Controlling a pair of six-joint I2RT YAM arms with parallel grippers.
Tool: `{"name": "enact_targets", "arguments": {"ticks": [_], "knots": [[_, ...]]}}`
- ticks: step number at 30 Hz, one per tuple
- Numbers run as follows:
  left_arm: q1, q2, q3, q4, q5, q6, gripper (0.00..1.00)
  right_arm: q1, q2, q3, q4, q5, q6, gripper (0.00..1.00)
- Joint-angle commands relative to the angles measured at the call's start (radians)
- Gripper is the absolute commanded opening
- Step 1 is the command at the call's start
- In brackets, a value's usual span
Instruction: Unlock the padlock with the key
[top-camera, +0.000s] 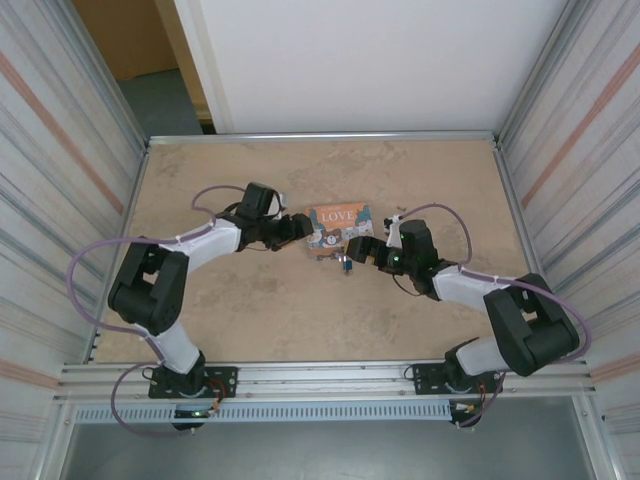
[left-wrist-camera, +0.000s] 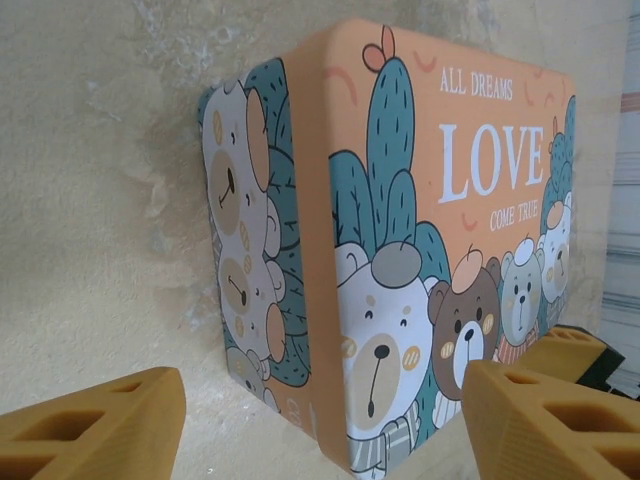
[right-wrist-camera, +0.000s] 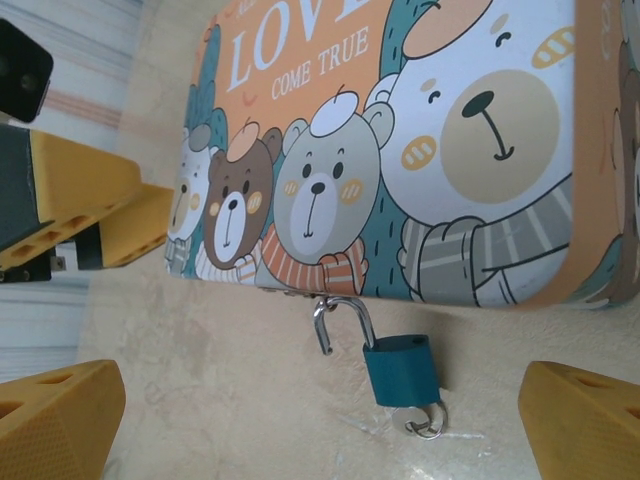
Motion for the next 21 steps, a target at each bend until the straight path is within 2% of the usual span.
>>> {"name": "enact_targets", "arguments": {"ticks": [1, 8, 21], "knots": [[-0.015, 0.029, 0.030, 0.015, 0.028, 0.022, 0.64, 0.009, 0.015, 0.043, 0.017, -0.015, -0.016, 0.99], [-0.033, 0.054, 0.014, 0.039, 0.032, 0.005, 0.49, 0.005, 0.040, 0.073, -0.019, -0.021, -0.066, 0.99], [-0.087, 0.019, -0.102, 0.115, 0.015, -0.060, 0.41, -0.031, 0.097, 0.141, -0.051, -0.023, -0.156, 0.99]]}}
